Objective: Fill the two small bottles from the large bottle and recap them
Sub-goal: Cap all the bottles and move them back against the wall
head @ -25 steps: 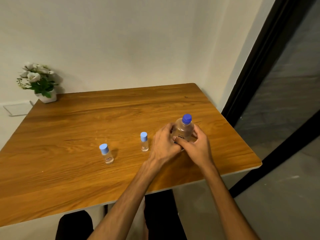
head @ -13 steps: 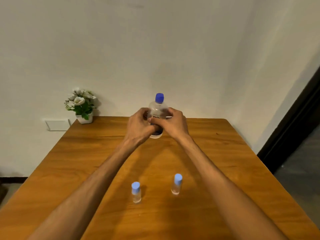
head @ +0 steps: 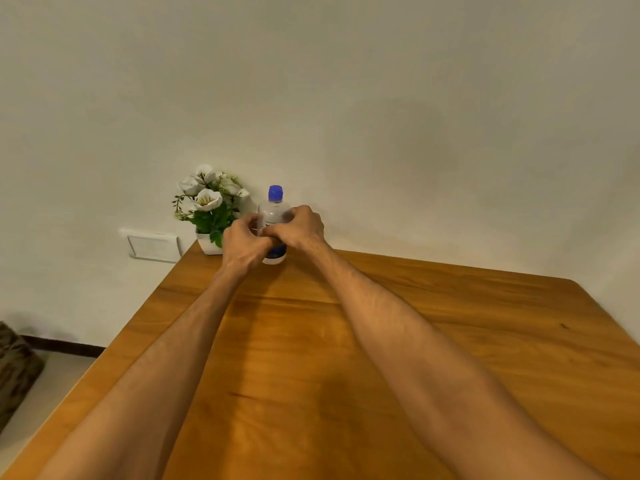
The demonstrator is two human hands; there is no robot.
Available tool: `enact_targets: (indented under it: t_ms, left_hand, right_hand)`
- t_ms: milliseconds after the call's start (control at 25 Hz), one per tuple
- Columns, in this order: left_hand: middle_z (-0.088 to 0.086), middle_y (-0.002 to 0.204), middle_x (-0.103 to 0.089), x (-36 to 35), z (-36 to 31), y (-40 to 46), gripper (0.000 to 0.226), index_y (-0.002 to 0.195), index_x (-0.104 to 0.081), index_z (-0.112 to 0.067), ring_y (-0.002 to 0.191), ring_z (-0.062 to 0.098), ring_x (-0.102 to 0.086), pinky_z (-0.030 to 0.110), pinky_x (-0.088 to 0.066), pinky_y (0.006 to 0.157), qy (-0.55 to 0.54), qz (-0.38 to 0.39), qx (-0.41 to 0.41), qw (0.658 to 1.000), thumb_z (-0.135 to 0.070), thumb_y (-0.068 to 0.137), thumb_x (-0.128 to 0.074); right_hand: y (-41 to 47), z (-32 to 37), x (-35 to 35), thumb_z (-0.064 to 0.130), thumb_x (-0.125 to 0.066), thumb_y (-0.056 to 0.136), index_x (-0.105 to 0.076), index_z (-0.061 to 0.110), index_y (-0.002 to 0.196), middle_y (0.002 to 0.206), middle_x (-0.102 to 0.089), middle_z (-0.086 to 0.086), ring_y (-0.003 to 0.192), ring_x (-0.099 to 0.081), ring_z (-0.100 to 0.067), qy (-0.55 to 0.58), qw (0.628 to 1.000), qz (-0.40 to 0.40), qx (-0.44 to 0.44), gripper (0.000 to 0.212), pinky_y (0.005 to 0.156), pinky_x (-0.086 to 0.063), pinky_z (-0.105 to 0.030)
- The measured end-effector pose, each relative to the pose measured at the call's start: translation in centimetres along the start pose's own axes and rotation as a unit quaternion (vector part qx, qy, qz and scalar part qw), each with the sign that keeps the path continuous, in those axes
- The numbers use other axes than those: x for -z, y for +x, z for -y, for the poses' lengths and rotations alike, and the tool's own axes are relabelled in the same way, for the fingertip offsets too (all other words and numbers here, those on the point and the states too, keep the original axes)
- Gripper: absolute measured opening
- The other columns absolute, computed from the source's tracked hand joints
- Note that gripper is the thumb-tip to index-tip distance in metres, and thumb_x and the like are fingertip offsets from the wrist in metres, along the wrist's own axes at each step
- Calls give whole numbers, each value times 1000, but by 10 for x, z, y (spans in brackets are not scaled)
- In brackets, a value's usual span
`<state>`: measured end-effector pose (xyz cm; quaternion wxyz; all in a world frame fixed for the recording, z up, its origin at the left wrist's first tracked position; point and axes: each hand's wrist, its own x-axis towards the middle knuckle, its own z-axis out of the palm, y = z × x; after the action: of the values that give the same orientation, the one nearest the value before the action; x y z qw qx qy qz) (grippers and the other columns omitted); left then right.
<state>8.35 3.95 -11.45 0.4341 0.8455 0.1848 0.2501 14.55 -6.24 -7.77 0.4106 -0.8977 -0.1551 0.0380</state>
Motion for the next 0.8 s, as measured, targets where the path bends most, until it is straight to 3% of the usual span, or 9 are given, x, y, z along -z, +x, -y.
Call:
enact_targets:
  t_ms: [200,360,560,640,800]
  left_hand:
    - [13,110,-75,-19,27,31,45,125,-67,-4,96,23,-68,41,-60,91,20,-14,-2,1000,-8,81,-74]
    - [15,118,-71,-27,31,27,44,124,-64,-6,107,31,-69,44,-59,96,58,0,11,998,-13,83,-77]
    - [18,137,-61,0,-22,-85,61,136,-56,-4,127,35,-59,48,-51,111,94,-4,11,995,-25,85,-81]
    - [17,143,-59,-2,-15,-103,65,143,-54,-5,133,33,-56,47,-48,113,84,-2,11,996,-27,87,-79]
    - [13,141,-63,10,-15,-112,64,147,-54,-8,125,25,-62,43,-53,107,45,23,10,999,-25,90,-78]
  right_hand:
    - [37,-6,-26,35,-91,77,-69,11,125,119,-76,-7,105,-73,-23,-20,1000,-17,3,58,91,-59,-34]
    - [32,-14,-29,33,-91,79,-69,8,123,119,-76,-8,107,-73,-23,-39,999,7,-13,55,93,-61,-35]
    - [-79,-28,31,42,-88,84,-61,5,133,130,-70,-10,116,-68,-26,-21,999,-2,-46,67,90,-54,-32]
    - [-83,-43,38,46,-86,85,-60,7,137,135,-67,-10,121,-65,-26,-35,998,-9,-58,70,88,-51,-30]
    - [-93,-52,76,51,-84,85,-63,11,139,140,-67,-9,125,-65,-26,-52,998,-5,-30,70,97,-55,-34]
